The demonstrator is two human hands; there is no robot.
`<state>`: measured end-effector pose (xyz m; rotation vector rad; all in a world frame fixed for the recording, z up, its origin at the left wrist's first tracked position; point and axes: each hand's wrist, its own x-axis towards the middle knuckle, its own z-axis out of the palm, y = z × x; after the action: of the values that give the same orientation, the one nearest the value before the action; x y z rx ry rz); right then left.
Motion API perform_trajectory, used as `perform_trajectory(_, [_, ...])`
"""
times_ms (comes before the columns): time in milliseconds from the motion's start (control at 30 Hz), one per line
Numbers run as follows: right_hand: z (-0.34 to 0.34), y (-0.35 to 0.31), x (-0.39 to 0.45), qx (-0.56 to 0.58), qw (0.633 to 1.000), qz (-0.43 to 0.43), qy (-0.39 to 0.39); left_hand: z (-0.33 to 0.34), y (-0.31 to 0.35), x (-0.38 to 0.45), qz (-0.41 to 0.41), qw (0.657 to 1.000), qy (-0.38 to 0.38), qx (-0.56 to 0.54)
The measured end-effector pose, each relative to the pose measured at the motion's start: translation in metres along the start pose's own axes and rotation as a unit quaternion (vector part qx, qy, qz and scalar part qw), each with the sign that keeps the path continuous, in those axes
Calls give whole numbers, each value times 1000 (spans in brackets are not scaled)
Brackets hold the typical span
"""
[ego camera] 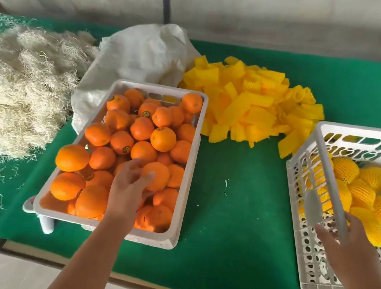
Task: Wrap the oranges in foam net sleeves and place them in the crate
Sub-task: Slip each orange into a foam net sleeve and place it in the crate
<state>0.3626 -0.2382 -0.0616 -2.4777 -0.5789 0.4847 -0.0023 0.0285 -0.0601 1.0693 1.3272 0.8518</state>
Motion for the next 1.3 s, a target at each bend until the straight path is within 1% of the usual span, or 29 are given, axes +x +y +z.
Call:
perform_trajectory(33, [1,-1,0,-9,1000,3,1,-1,2,-3,-51,993,-35,-101])
perform_trajectory(67, [1,-3,-1,-20,1000,5,3,-1,3,-6,-84,980,-66,-165])
perform_trajectory(133, [2,-8,-2,-42,999,2,23,-4,5,-9,-133,953,-112,-246])
perform_trajectory(167, [3,-12,-3,-50,998,-13,44,-7,7,-9,-153,939,-133,-279])
perform_trajectory(233, [7,-23,-11,-57,990,-88,95,-9,12,-13,-190,912,-164,-324])
perform_trajectory(267, [11,-31,-14,-54,983,-135,112,-9,14,-14,-199,906,-178,-328])
perform_trajectory(300, [17,-40,-16,-48,977,-173,116,-8,15,-16,-197,912,-182,-312])
perform_trajectory(333, [25,-50,-15,-39,975,-195,102,-6,16,-17,-184,925,-178,-282])
perform_trajectory(433, [58,-82,-3,-25,979,-204,3,4,16,-21,-130,965,-161,-160])
perform_trajectory(533, [92,-110,28,-49,974,-208,-81,13,13,-22,-116,977,-153,-88])
perform_trajectory(633, [122,-134,68,-69,969,-204,-122,19,10,-23,-101,987,-110,-54])
perform_trajectory(733, [148,-152,110,-81,968,-200,-129,22,6,-21,-69,997,-43,1])
perform_trajectory(800, [163,-160,138,-83,970,-194,-124,23,2,-19,-47,997,-18,52])
perform_trajectory(933, [191,-171,184,-129,968,-182,-111,24,1,-19,4,993,-12,121])
perform_trajectory(1033, [206,-173,210,-178,960,-177,-124,25,3,-17,51,984,-17,168])
perform_trajectory(1100, [211,-172,221,-194,956,-178,-131,28,6,-15,45,983,-7,176])
perform_trajectory(1200, [210,-166,223,-178,960,-185,-115,29,6,-15,49,983,-9,175])
perform_trajectory(1267, [204,-159,211,-135,968,-187,-97,28,3,-16,50,984,-4,169])
perform_trajectory(1300, [199,-155,201,-99,975,-181,-87,27,1,-16,38,986,0,162])
